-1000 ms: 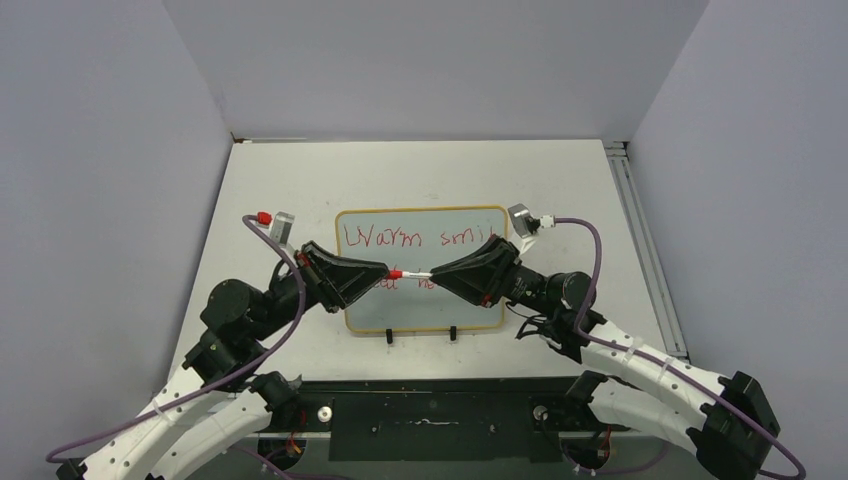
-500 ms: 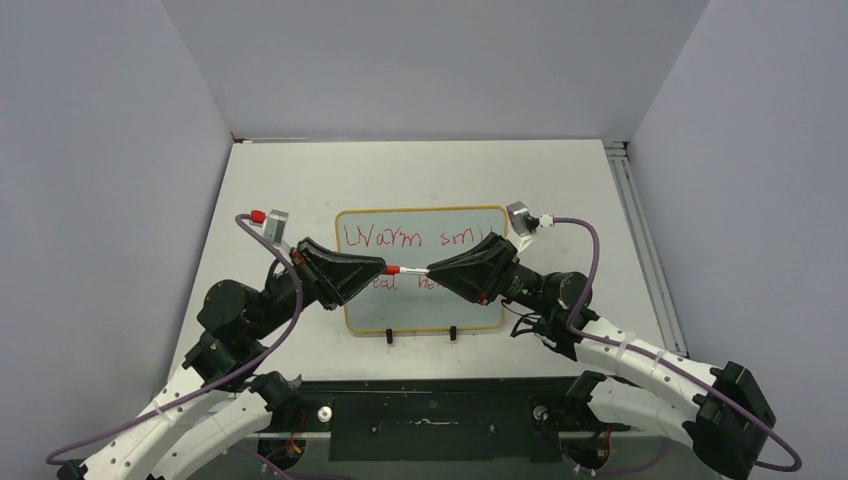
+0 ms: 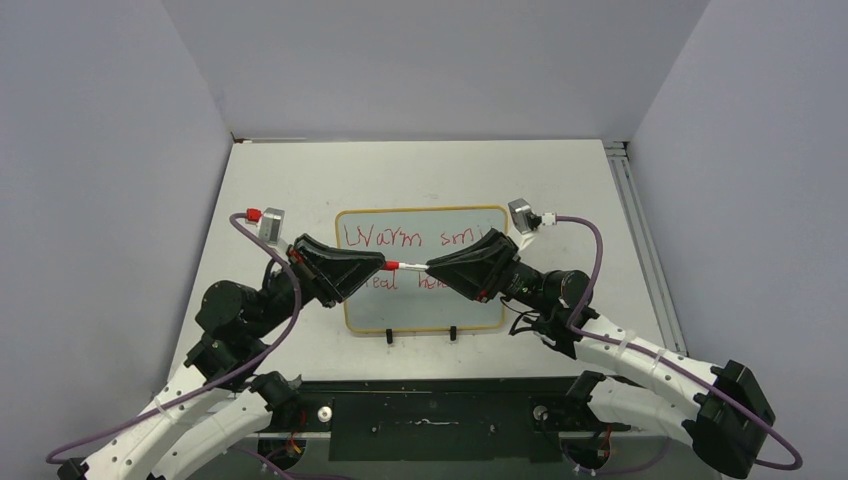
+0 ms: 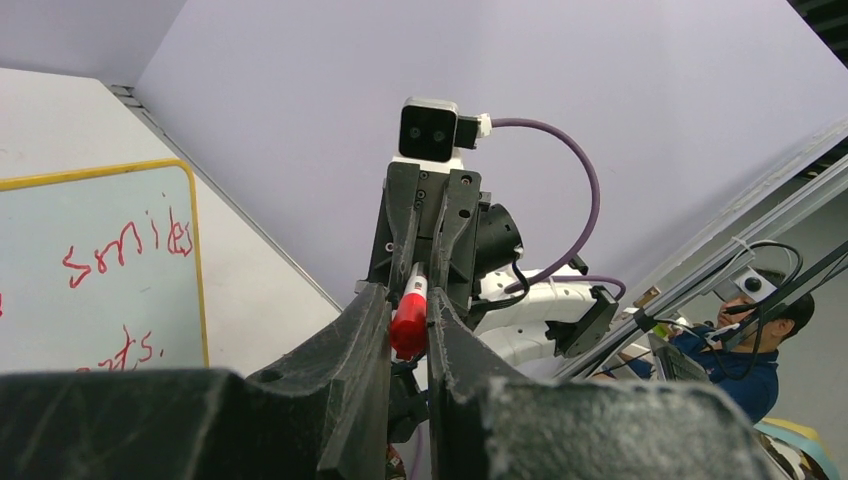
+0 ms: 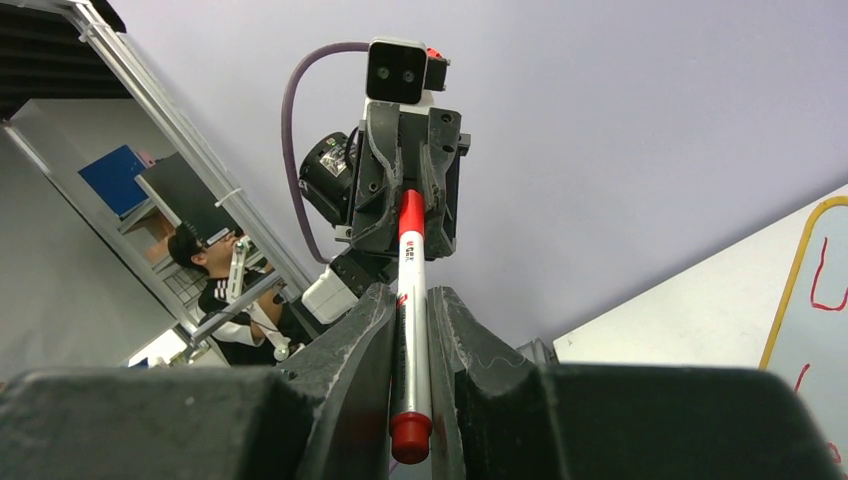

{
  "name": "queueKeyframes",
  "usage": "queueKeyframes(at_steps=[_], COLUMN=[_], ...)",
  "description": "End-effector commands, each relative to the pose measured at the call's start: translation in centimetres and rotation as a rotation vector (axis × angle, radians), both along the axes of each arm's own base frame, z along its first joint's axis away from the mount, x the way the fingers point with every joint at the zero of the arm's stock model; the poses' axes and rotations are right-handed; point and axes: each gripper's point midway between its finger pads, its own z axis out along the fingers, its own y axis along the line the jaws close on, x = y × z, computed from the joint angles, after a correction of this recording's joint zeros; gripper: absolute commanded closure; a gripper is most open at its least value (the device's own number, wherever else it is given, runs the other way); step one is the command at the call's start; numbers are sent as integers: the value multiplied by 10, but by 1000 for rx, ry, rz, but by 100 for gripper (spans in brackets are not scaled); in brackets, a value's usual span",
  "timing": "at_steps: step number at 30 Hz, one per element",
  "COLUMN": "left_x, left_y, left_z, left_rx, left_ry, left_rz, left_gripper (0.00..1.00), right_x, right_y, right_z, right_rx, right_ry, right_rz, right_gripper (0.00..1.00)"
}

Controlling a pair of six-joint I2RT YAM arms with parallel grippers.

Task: Write a sentence on the whiteboard
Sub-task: Close the whiteboard marker at the center of the board, then place the whiteboard marker at the center of the board.

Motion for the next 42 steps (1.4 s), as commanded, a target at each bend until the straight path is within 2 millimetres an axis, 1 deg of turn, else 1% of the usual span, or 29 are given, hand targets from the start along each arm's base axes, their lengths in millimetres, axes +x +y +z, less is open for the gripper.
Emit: queueKeyframes(at_steps=[1, 6, 8, 11, 12, 13, 15, 16, 18, 20, 22, 24, 25, 27, 29, 32, 36, 38, 39, 40, 42], left_x=[-18, -21, -19, -10, -7, -3, 2, 5, 12, 20, 29, 39, 45, 59, 70, 91, 111, 114, 114, 115, 117], left_y=[-29, -40, -37, -26, -21, -15, -5, 0, 11, 23, 31, 37, 42, 54, 67, 97, 142, 158, 164, 170, 176], left_z=[-42, -47, -48, -48, -43, -42, -34, -31, -27, -28, -32, -40, -44, -56, -63, -73, -96, -105, -112, -114, -124], left_rx=[142, 159, 181, 239, 249, 260, 276, 289, 322, 361, 407, 472, 513, 600, 654, 712, 778, 784, 787, 788, 792], left_ry=[64, 66, 55, 50, 41, 40, 20, 12, 2, -3, 0, 8, 19, 56, 71, 103, 196, 210, 207, 200, 192], left_rz=[-193, -232, -212, -136, -109, -78, -27, 0, 68, 140, 196, 242, 273, 331, 389, 522, 694, 766, 796, 828, 862], left_gripper=[100, 100, 100, 100, 90, 80, 54, 44, 32, 23, 17, 13, 13, 11, 10, 8, 7, 7, 7, 7, 6], right_x=[-6, -5, -3, 2, 7, 11, 19, 23, 30, 38, 45, 57, 62, 72, 81, 90, 100, 105, 108, 111, 119], right_y=[12, 11, 10, 4, 2, -5, -17, -25, -42, -63, -86, -109, -121, -144, -165, -198, -226, -229, -229, -227, -223], right_z=[7, 6, 6, 8, 4, 7, 9, 12, 16, 21, 25, 22, 19, 5, -6, -26, -57, -77, -88, -99, -125], right_rx=[-18, -24, -35, -60, -91, -101, -130, -141, -174, -199, -221, -274, -311, -411, -484, -598, -773, -866, -904, -936, -993], right_ry=[-28, -29, -33, -43, -32, -33, -34, -35, -35, -41, -30, 11, 37, 104, 157, 229, 287, 299, 304, 306, 327], right_rz=[20, 8, -14, -78, -117, -163, -256, -308, -411, -524, -637, -766, -825, -944, -1056, -1230, -1413, -1460, -1476, -1480, -1459], right_gripper=[95, 95, 95, 95, 95, 95, 95, 95, 95, 95, 95, 95, 94, 95, 95, 95, 95, 95, 95, 95, 95])
